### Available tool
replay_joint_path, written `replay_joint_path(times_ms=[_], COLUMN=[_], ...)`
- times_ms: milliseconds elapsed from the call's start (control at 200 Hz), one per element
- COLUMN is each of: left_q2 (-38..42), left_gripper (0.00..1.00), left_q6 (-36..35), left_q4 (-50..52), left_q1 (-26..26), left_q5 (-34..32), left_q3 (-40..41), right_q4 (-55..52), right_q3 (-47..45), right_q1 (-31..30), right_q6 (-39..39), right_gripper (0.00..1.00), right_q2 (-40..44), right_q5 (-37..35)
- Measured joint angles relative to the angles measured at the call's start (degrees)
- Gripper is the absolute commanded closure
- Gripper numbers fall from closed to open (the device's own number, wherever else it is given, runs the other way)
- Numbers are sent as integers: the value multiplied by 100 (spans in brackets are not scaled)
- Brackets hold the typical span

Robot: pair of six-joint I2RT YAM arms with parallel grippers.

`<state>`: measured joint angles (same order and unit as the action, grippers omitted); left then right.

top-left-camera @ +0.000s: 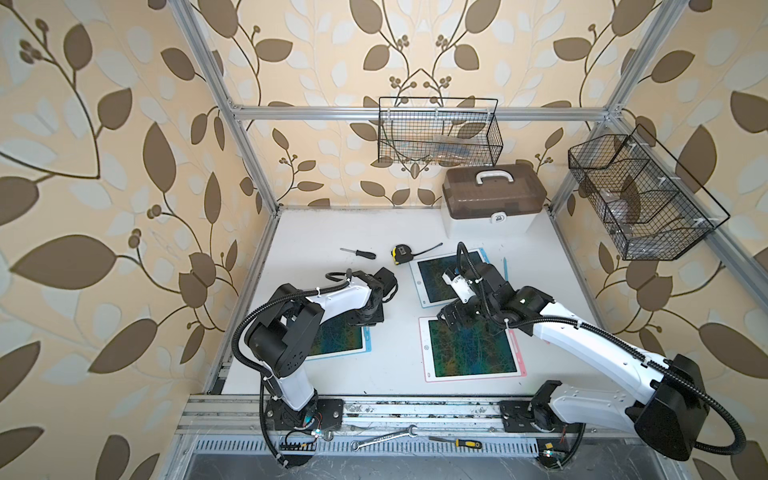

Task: Place the stylus back onto the writing tablet
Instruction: Place the stylus on the writing tablet.

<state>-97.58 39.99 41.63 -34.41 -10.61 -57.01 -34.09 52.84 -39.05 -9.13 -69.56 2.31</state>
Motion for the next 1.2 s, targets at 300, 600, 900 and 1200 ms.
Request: replay_joint_path(times_ms=[300, 600, 900, 1200], left_q2=[33, 216, 269, 450], left_gripper=[76, 74, 70, 65], left_q6=[0, 44, 50, 57], left_q4=[-33, -166, -258, -527], left_q1=[0, 0, 92, 350], left_q5=[17, 149, 188, 551], left_q3=[2, 9, 52, 313], right_q4=[0, 0, 0, 0], right_q3=[0, 0, 0, 0], right_q1=[-22, -33, -39, -39], right_q6=[0, 0, 0, 0], right_gripper=[1, 2, 2, 1], right_q2=[-2, -2, -24, -24], right_q5=[2, 0, 2, 2])
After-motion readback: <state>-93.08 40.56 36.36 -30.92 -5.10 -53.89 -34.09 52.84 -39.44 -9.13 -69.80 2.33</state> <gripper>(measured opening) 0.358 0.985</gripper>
